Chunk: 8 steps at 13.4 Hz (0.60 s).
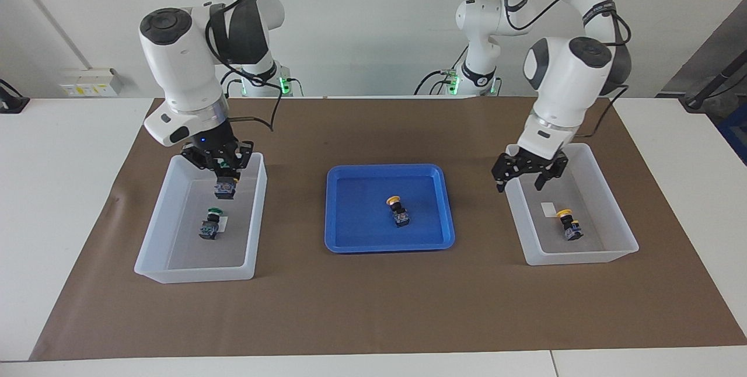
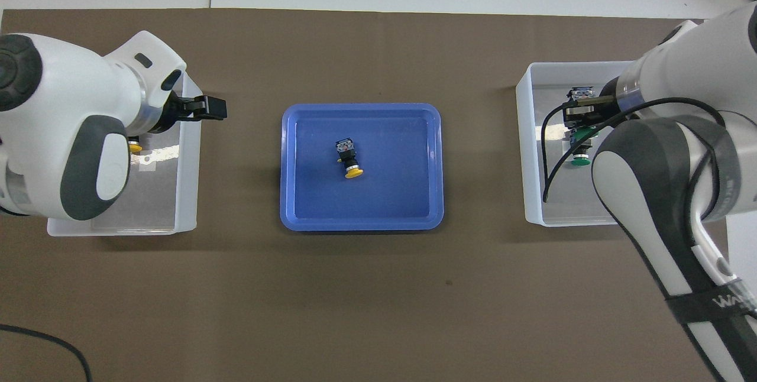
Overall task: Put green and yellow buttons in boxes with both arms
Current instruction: 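Place the green button in the box while the left gripper reaches yellow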
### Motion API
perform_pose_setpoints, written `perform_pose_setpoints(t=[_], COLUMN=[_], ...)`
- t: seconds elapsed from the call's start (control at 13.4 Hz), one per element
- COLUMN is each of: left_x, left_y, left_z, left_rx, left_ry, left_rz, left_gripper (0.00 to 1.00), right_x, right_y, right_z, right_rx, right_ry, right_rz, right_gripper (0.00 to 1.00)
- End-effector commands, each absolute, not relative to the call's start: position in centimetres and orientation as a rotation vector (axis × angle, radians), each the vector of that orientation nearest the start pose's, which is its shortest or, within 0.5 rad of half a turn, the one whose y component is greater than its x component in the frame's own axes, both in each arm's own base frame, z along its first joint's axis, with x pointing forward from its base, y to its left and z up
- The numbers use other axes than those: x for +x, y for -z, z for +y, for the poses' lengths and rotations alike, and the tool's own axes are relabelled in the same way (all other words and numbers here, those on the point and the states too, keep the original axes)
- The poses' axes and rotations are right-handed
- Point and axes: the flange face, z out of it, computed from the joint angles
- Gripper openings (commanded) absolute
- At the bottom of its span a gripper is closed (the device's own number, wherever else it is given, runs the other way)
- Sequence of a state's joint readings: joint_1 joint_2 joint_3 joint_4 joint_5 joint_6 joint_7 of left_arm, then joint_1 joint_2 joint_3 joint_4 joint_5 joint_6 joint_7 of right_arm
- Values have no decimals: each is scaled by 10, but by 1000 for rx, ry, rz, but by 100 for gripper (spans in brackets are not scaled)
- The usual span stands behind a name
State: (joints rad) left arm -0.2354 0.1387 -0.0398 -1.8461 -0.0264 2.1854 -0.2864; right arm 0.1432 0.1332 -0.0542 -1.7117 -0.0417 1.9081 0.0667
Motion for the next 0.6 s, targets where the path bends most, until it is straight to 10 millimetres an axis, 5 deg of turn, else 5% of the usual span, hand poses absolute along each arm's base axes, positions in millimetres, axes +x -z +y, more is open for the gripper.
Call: perform_pose_setpoints(t=[0.0, 0.22, 0.52], left_x=[589, 587, 584], left_y=[-444, -405, -367], left_z=[-210, -265, -319], left_rx=[-3228, -3211, -3216], left_ry=[325, 353, 329], left_rz=[-140, -222, -280], left_gripper=[100, 100, 100], right_x=[606, 599, 596], right_y=[-490, -469, -438], right_z=[15, -20, -24], right_rx=[-3186, -3187, -3186], right_ry=[103, 34, 87], right_rz=[-127, -150, -170], right_gripper=[0, 0, 0])
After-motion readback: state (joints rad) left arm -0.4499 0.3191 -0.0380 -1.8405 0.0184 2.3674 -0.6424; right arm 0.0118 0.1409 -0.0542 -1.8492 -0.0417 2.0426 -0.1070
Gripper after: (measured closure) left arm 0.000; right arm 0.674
